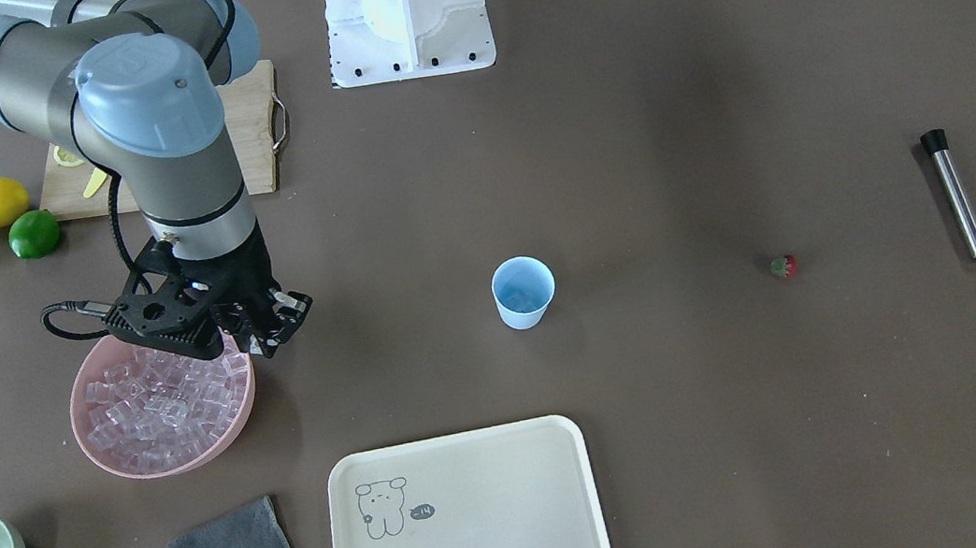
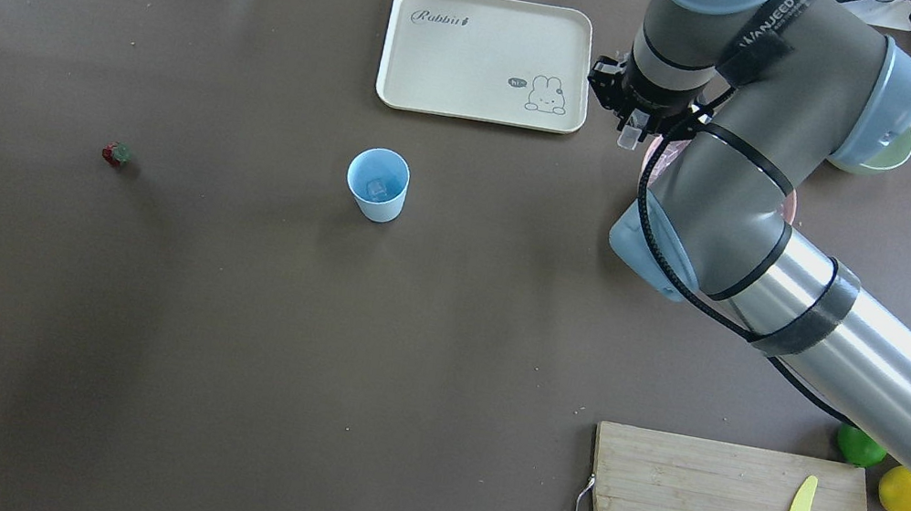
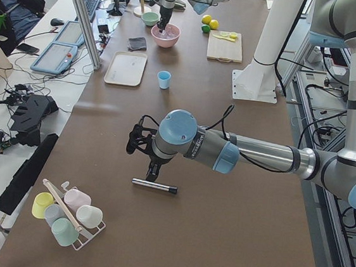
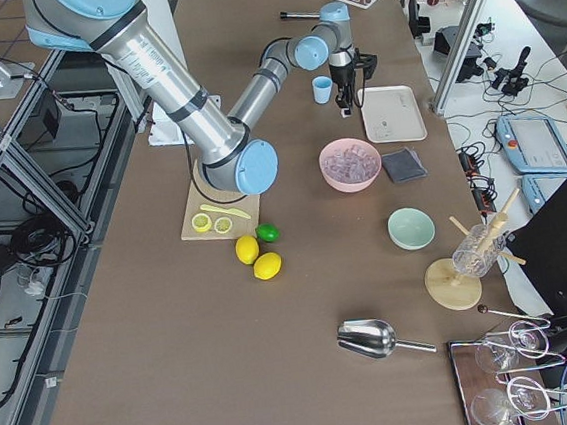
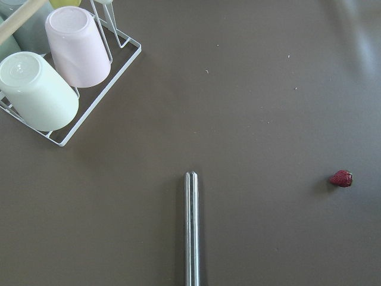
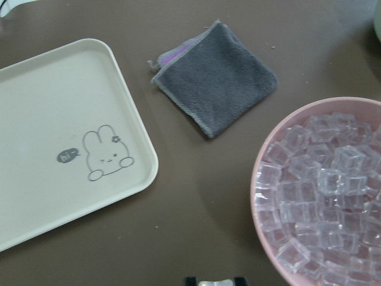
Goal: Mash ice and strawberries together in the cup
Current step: 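Carry the ice cube with the right gripper toward the cup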
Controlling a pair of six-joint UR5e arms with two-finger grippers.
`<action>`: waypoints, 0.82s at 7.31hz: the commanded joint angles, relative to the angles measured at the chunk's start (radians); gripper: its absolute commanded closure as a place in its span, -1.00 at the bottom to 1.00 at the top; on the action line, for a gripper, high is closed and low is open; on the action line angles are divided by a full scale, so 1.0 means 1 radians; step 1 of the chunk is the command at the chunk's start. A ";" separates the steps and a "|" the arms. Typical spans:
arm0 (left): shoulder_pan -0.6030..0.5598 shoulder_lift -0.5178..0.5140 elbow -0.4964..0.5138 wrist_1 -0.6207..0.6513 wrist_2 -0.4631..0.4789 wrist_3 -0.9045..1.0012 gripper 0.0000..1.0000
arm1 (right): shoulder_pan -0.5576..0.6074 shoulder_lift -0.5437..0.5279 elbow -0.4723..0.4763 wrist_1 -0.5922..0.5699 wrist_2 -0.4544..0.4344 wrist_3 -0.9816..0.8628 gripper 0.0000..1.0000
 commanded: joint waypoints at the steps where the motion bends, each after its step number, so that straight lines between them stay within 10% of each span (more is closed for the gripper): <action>1: 0.002 0.000 0.003 0.001 -0.012 0.000 -0.99 | -0.099 0.177 -0.138 0.003 -0.092 0.030 0.65; 4: 0.002 0.006 0.004 0.001 -0.032 0.000 -0.99 | -0.269 0.225 -0.227 0.154 -0.371 0.018 0.65; 6: 0.000 0.017 0.006 0.001 -0.039 0.000 -0.99 | -0.296 0.273 -0.325 0.276 -0.385 0.046 0.63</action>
